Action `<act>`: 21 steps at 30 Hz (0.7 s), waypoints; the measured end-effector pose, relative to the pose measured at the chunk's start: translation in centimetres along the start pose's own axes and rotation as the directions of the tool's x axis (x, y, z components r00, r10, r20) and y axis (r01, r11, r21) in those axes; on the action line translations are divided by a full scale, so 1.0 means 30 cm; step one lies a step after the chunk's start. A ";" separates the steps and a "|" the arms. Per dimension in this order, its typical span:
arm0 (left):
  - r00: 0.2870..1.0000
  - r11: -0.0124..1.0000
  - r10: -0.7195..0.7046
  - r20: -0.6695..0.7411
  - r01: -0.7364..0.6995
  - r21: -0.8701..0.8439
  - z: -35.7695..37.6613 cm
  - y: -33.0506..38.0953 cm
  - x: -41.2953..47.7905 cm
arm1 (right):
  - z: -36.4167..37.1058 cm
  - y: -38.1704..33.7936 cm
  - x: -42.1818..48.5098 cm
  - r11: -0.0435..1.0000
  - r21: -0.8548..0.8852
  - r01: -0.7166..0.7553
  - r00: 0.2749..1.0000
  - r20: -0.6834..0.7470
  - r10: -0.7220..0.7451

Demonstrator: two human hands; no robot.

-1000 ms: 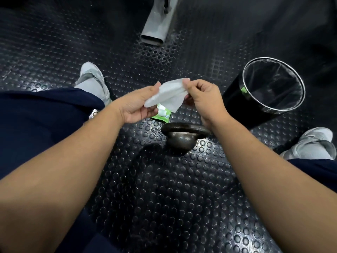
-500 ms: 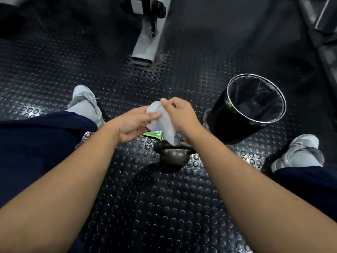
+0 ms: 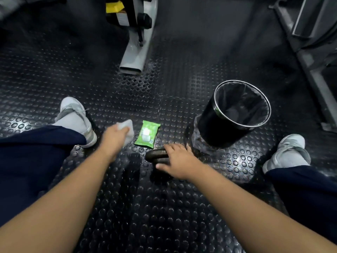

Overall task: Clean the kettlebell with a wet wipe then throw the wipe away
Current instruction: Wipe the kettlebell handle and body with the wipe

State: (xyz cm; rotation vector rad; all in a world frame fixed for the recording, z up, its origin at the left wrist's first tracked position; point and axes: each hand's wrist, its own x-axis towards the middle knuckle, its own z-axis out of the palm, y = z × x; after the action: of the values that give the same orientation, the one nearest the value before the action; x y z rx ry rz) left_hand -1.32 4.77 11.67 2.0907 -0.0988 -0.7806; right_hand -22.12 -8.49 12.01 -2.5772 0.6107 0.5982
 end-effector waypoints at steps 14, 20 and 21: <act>0.735 0.952 -0.157 0.659 0.291 -0.098 0.213 -0.131 -0.162 | 0.081 -0.011 -0.003 0.993 -0.119 -0.007 0.999 -0.048 0.002; 0.769 0.939 -0.307 0.560 0.151 0.308 0.238 0.002 -0.203 | 0.077 -0.015 0.008 0.982 -0.182 -0.058 0.997 0.035 0.065; 0.779 0.920 -0.324 0.537 0.127 0.371 0.247 0.018 -0.208 | 0.081 -0.020 0.015 0.977 -0.206 -0.056 0.996 0.059 0.070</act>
State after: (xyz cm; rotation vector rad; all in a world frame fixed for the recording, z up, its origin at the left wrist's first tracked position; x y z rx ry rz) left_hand -10.38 1.29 12.06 2.0964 -0.3323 -1.6537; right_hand -22.21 -6.97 9.98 -2.7230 0.6410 0.8019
